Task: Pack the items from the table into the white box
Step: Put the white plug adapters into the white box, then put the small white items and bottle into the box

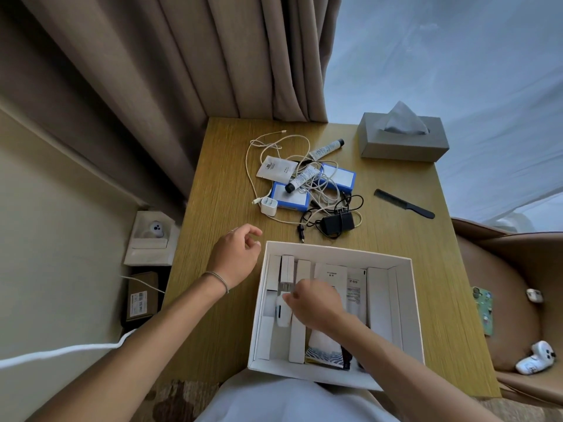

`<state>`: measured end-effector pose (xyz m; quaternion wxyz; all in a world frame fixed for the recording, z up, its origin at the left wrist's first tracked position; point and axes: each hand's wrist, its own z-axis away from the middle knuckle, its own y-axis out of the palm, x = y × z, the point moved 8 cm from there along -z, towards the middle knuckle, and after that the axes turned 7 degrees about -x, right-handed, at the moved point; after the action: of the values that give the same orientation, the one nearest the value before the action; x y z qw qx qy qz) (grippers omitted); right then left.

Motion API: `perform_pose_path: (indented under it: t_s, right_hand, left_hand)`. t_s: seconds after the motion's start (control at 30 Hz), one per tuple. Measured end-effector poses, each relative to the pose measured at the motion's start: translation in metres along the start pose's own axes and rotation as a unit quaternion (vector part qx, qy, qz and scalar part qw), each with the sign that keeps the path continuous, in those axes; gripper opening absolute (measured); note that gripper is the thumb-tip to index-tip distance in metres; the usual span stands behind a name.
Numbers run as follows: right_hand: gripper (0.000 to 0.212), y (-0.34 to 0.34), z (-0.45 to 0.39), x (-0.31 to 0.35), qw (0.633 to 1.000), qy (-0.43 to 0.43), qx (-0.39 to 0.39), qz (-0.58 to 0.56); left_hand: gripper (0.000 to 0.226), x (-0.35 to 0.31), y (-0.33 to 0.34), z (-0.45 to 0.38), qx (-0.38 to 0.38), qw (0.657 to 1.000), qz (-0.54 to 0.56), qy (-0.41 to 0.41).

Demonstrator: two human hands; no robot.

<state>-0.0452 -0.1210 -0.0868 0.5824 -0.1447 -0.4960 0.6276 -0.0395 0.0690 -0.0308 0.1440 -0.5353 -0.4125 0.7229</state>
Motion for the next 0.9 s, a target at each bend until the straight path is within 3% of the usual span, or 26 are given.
perform_pose_path:
  t_s: [0.2, 0.37, 0.67, 0.9]
  right_hand:
    - [0.041, -0.083, -0.011, 0.024, 0.990, -0.060, -0.109, -0.067]
    - [0.032, -0.139, -0.033, 0.023, 0.978, -0.030, -0.185, -0.096]
    - [0.023, -0.155, -0.087, 0.007, 0.977, 0.029, -0.176, -0.114]
    - [0.020, -0.159, -0.122, 0.003, 0.978, 0.033, -0.190, -0.080]
  left_hand:
    - [0.018, -0.005, 0.012, -0.033, 0.026, 0.999, -0.030, 0.009]
    - [0.024, -0.014, 0.021, -0.067, 0.029, 0.995, -0.086, 0.029]
    - [0.063, -0.035, 0.051, -0.115, 0.064, 0.962, -0.225, 0.140]
    - [0.043, -0.036, 0.075, -0.135, 0.096, 0.921, -0.315, 0.209]
